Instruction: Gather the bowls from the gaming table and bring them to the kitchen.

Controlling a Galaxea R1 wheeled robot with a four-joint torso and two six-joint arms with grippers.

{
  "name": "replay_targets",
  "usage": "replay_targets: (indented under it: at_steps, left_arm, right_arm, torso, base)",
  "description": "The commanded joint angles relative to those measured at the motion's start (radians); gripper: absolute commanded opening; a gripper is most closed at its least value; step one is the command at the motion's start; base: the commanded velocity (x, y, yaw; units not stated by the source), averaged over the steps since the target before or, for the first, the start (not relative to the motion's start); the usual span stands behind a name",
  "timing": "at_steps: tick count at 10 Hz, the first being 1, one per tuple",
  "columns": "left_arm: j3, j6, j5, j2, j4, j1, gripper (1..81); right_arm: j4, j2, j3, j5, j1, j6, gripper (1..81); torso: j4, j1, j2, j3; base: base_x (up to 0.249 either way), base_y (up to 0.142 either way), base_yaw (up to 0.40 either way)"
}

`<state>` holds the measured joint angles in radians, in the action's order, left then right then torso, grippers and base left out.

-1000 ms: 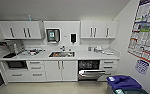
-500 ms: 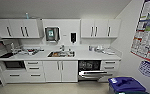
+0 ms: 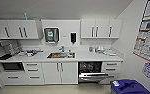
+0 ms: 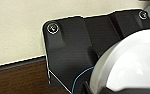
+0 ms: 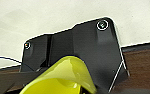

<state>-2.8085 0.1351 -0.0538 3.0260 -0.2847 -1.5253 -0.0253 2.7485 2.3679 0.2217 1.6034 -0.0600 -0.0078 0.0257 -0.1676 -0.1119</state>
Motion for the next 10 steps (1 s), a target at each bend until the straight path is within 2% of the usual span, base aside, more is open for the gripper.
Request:
replay_targets:
  at_steps: [1, 10]
  left_arm:
    - [-0.002, 0.001, 0.037, -0.005, -0.005, 0.056, 1.0]
    - [-0.002, 0.003, 0.037, 0.001, 0.009, 0.053, 1.0]
  right_arm:
    - [0.005, -0.022, -0.004, -0.039, -0.047, 0.002, 1.0]
    - [0.005, -0.019, -0.010, -0.036, -0.033, 0.000, 1.0]
  torso:
    - [0.000, 0.000, 0.000, 0.000]
    - [0.000, 0.000, 0.000, 0.000]
  base:
    - [0.148, 0.000, 0.000]
    - [0.154, 0.000, 0.000]
